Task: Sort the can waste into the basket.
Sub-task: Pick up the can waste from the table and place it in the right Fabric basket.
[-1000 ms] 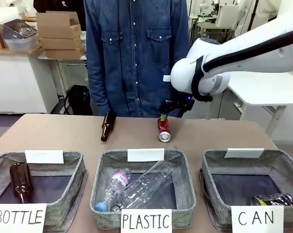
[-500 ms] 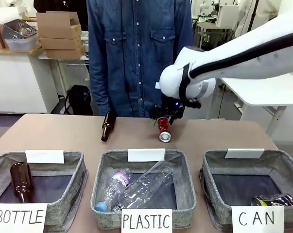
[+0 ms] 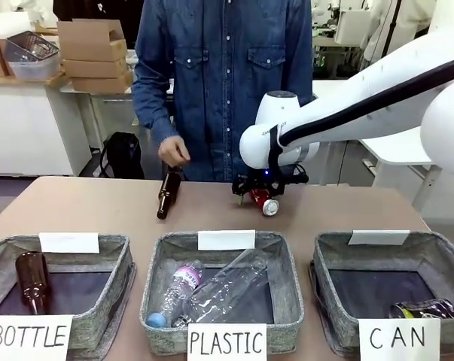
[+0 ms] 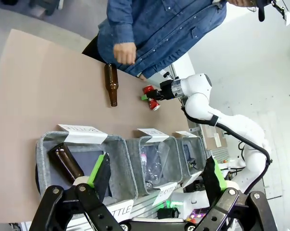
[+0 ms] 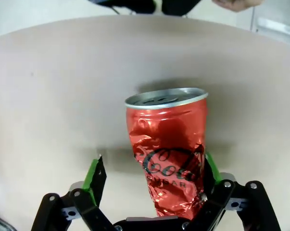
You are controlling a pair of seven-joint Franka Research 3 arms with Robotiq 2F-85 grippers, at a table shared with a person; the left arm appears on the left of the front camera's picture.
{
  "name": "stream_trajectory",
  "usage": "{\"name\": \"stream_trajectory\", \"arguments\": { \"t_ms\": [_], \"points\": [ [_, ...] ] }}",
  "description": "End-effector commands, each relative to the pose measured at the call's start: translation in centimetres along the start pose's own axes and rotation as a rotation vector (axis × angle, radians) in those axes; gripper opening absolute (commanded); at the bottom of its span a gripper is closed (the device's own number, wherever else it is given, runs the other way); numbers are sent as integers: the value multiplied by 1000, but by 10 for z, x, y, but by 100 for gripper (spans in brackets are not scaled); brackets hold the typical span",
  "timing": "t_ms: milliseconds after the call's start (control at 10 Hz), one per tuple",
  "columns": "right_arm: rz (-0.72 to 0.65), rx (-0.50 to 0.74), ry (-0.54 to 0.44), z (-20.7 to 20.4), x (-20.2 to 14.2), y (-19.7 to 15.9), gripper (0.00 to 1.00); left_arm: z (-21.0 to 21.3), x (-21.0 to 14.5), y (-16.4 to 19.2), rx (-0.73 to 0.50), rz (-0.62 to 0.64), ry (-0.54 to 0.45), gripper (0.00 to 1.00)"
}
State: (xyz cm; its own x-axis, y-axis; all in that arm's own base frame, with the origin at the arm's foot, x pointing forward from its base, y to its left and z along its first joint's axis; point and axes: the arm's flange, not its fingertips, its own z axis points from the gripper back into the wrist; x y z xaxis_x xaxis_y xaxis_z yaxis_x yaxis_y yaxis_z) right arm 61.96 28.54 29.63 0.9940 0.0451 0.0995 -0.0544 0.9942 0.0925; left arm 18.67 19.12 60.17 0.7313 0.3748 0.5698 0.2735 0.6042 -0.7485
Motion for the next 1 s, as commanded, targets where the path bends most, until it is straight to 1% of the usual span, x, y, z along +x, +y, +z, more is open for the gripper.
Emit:
{"name": "stream_trajectory", "arguments": {
  "t_ms": [0, 100, 200, 400, 500, 600, 700, 900],
  "points": [
    [-19, -14, -7, 4, 5, 11, 42, -1, 0, 1, 4, -3, -8, 100],
    [-22, -18, -5, 3, 5, 10, 41, -1, 0, 1, 4, -3, -8, 100],
    [-21, -21, -6, 3, 4, 8, 0, -1, 0, 1, 4, -3, -8, 100],
    [-26, -23, -10, 4, 4, 4, 0, -1, 0, 1, 4, -3, -8, 100],
    [-28, -25, -6, 4, 4, 3, 14, -1, 0, 1, 4, -3, -8, 100],
    [-28, -26, -4, 3, 4, 3, 5, -1, 0, 1, 4, -3, -8, 100],
    [-34, -23, -1, 2, 4, 1, 0, -1, 0, 1, 4, -3, -8, 100],
    [-21, 1, 11, 4, 0, -7, 0, -1, 0, 1, 4, -3, -8, 100]
  ]
}}
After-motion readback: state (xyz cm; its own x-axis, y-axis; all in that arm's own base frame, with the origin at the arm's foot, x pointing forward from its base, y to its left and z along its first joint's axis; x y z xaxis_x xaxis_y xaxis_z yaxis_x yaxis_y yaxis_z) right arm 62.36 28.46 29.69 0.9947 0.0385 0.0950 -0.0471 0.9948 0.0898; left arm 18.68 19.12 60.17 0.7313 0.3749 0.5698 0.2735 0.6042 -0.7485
